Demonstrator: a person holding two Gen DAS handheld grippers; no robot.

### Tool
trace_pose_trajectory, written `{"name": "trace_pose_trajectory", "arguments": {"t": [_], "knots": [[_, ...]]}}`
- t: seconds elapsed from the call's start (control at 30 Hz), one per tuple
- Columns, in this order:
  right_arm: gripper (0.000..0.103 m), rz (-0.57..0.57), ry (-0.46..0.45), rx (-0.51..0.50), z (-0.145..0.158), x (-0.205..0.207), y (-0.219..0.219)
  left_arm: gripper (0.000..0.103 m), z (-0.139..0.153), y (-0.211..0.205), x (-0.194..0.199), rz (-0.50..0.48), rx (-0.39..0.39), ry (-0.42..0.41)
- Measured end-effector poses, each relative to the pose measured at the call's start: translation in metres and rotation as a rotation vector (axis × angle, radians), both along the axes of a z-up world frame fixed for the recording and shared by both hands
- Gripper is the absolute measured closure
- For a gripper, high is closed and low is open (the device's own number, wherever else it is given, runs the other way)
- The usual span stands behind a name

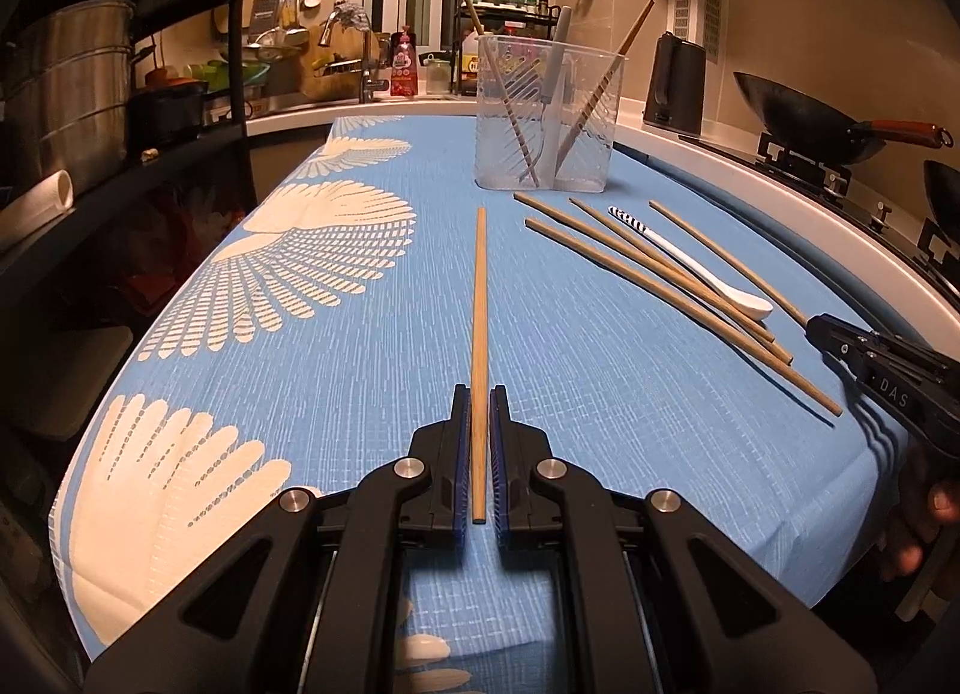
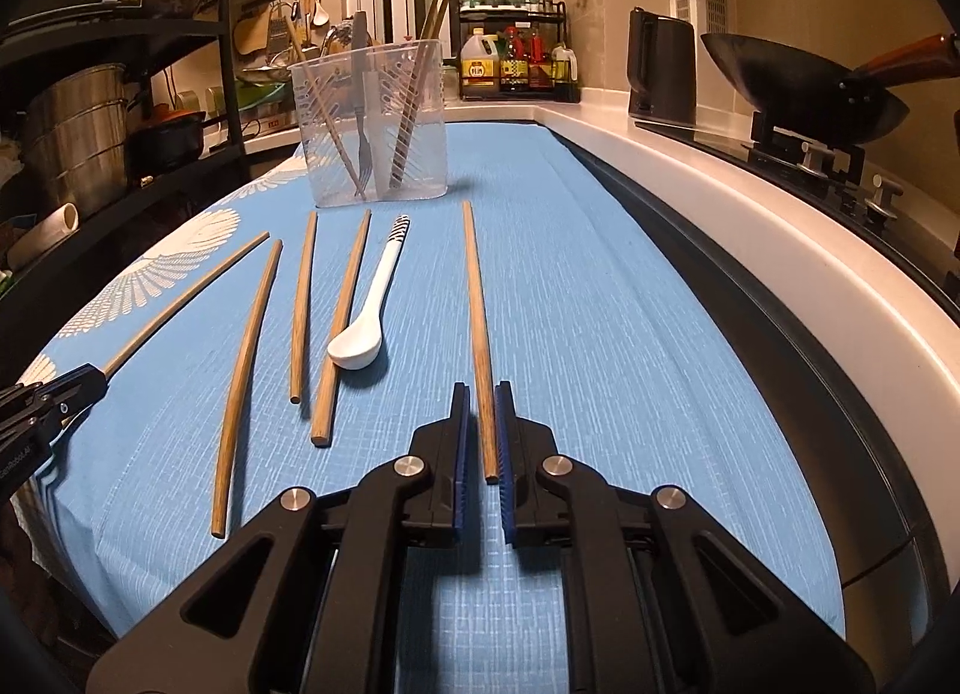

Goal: Organize utensils
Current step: 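Lift both held chopsticks and carry them above the clear container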

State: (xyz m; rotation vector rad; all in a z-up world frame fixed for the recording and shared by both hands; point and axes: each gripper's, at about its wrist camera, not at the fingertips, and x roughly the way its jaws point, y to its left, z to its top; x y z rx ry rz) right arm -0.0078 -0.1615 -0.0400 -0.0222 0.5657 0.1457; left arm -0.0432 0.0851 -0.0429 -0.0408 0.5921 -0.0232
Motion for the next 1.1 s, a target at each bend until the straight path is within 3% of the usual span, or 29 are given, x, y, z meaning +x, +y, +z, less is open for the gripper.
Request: {"name": "trace_pose_trajectory", "arguments": {"t": [1.1], "knots": [[0.098, 0.016, 0.047, -0.026, 0.0054, 0.0025, 0.0052, 0.097, 0.0037, -0.0029, -0.0021, -0.006, 0.020, -0.024]]}}
